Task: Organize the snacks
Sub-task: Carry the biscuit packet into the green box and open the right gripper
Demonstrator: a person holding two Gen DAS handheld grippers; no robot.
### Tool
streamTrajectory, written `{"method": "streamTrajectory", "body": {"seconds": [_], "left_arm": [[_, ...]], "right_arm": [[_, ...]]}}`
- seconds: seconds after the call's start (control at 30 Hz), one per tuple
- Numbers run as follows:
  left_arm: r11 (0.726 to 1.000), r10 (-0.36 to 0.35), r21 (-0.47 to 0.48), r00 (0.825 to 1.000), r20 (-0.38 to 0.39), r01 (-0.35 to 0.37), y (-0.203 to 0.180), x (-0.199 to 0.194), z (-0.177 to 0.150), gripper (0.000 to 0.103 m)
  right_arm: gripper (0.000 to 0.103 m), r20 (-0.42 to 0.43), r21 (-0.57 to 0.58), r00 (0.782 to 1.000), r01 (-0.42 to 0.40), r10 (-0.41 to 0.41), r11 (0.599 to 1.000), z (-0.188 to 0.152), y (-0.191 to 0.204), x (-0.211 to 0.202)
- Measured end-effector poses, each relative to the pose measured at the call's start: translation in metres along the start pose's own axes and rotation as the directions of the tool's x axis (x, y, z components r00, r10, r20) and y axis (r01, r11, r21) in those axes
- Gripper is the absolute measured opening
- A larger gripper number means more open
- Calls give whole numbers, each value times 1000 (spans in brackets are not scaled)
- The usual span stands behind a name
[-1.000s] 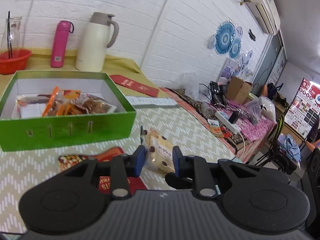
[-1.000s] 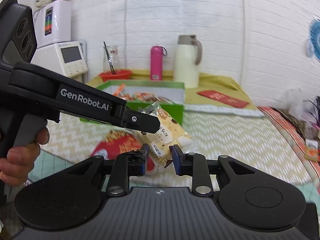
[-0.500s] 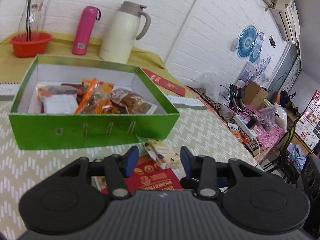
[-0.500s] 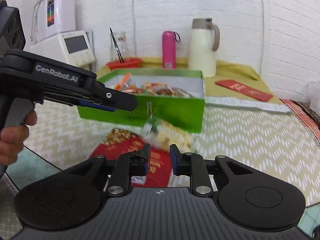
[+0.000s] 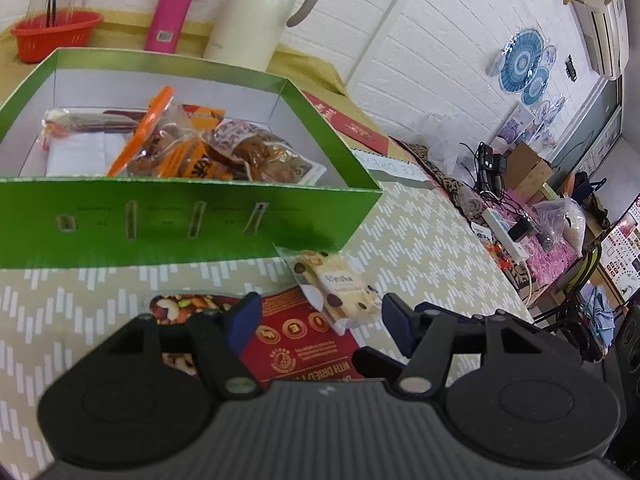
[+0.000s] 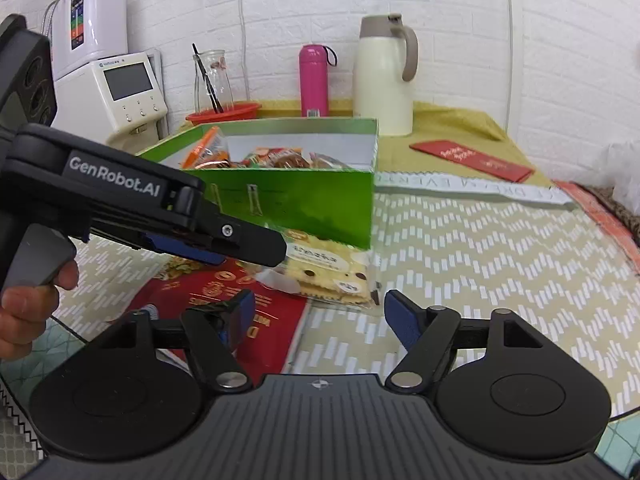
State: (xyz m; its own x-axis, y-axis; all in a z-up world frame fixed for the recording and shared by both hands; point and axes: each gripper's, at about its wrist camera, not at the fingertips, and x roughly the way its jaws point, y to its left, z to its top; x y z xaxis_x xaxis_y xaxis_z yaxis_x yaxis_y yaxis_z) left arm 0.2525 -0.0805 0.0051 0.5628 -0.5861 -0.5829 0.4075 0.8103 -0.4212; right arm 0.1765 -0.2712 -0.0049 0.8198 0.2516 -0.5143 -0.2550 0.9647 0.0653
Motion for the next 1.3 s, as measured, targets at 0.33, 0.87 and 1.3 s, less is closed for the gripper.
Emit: {"method": "streamTrajectory", "body": {"seconds": [0.33,0.87,1.3], "left_arm": [[1000,-2,18,999,-46,3,2,24,7,22],[996,-66,63,997,48,63,-30,-24,8,0],[993,-101,73,978,184,89,-38,-71,40,0]], "right_arm": [[103,-55,76,994,-93,97,993,8,-20,26],[27,-3,1,998,-58,58,998,6,9,2],[19,184,-39,983,-17,24,999,46,22,-22]]}}
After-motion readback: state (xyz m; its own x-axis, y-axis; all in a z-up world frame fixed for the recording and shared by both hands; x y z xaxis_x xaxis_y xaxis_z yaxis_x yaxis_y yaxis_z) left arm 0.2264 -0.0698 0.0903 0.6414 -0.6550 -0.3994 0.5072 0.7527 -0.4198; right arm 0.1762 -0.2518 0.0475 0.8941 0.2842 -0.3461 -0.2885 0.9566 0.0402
